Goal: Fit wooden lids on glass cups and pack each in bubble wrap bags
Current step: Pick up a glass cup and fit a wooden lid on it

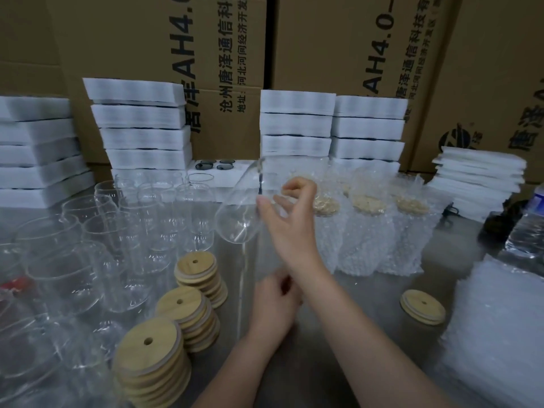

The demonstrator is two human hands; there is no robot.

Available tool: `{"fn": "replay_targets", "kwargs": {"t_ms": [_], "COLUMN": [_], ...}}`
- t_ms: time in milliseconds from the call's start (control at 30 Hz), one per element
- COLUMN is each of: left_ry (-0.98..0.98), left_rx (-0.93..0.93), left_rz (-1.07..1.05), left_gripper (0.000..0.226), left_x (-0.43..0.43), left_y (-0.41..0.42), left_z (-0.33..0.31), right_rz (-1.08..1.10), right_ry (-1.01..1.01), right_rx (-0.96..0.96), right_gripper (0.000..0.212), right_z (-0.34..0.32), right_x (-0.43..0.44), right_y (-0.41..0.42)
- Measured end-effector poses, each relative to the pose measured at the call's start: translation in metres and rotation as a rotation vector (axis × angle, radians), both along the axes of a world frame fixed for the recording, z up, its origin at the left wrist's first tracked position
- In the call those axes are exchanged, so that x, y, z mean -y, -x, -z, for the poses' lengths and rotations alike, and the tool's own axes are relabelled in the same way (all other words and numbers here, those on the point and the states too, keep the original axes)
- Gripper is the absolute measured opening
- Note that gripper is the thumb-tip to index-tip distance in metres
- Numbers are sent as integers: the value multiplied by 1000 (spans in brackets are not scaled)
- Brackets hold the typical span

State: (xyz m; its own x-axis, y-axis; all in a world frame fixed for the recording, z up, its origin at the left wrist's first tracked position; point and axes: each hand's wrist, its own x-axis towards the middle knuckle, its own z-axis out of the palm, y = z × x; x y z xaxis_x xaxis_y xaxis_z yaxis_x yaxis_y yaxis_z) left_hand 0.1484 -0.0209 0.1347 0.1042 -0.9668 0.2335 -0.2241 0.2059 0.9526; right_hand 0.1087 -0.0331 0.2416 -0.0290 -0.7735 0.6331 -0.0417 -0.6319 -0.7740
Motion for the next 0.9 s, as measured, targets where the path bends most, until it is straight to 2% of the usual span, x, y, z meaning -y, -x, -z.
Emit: {"fn": "replay_targets", "kwargs": {"t_ms": [33, 100, 233, 367, 433, 533, 600, 700, 800, 900], "left_ry": [17, 71, 18, -66, -88, -113, -95, -97, -82, -27], "left_rx": [35, -81, -330, -674, -732, -694, -668, -623, -559, -596], "left_rz": [5, -100, -96, -3, 94, 244, 337, 351, 327, 314], "left_gripper": [38, 29, 18, 16, 22, 47, 58, 77, 80, 75], "left_x": [-8, -18, -25, -18, -21, -25, -29, -30, -28, -27], "left_y": [-9, -5, -2, -16, -14, -12, -10, -9, -9, -8], "left_z": [-17, -14, -10, -17, -19, -20, -21, -19, -14, -11], "right_rz": [-20, -61, -127, -103, -81, -61, -27, 9, -2, -44], "right_ry": [-22, -77, -151, -265, -334, -410, -417, -394, -368, -346], "right_rx": [80, 196, 346, 464, 484, 447, 366, 200, 68, -36], "right_gripper": [41, 39, 28, 26, 19, 27, 43, 71, 66, 70], "right_z": [-1, -1, 11, 34, 46, 59, 64, 68, 73, 77], "right_x": [-5, -15, -31, -34, -31, -25, -24, -29, -32, -34], "right_y": [10, 29, 58, 72, 75, 76, 73, 68, 63, 59]}}
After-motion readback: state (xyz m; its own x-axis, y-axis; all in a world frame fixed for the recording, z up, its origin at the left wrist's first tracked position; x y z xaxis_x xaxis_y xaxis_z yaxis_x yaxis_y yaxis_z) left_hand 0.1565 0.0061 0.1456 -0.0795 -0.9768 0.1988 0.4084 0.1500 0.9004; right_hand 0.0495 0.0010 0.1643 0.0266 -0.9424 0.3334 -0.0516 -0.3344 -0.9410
